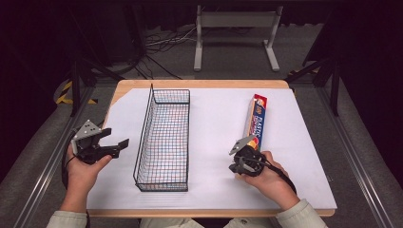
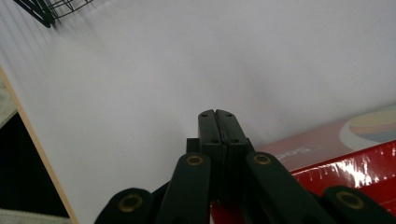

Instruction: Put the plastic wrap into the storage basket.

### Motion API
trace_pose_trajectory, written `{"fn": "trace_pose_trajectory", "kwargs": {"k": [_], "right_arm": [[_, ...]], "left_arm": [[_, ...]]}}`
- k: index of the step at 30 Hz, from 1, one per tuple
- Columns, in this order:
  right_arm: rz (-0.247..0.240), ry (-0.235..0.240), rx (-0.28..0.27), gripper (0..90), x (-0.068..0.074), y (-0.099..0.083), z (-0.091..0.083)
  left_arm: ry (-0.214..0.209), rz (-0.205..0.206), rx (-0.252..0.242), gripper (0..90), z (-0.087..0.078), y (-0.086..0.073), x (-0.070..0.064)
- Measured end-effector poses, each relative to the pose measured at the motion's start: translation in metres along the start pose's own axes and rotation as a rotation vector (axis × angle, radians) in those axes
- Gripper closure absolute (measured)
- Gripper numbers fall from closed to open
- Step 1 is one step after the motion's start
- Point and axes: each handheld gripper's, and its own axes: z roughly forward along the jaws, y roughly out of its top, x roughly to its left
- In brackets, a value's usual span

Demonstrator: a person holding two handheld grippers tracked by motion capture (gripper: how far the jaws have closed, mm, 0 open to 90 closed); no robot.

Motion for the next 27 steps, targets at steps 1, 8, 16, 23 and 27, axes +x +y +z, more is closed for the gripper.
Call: {"fn": "trace_pose_trajectory", "kwargs": {"k": [1, 8, 16, 23, 27], "right_arm": [[0.010, -0.006, 0.011, 90.0, 0.000, -0.001, -0.002], [0.061, 0.009, 0.072, 90.0, -0.012, -0.014, -0.013], [0.070, -0.006, 0.096, 90.0, -0.015, -0.018, -0.023], [0.064, 0.002, 0.089, 90.0, -0.014, -0.018, -0.020], [0.012, -0.021, 0.195, 90.0, -0.004, -0.013, -0.002]], "left_arm": [[-0.003, 0.001, 0.003, 19.7, 0.000, 0.000, 0.000], [-0.009, 0.006, 0.000, 19.7, 0.001, 0.003, -0.001], [-0.005, 0.003, 0.001, 19.7, 0.001, 0.002, 0.000], [-0.009, -0.001, 0.004, 19.7, 0.002, 0.002, 0.000], [-0.007, 0.001, 0.004, 19.7, 0.001, 0.001, 0.000]]}}
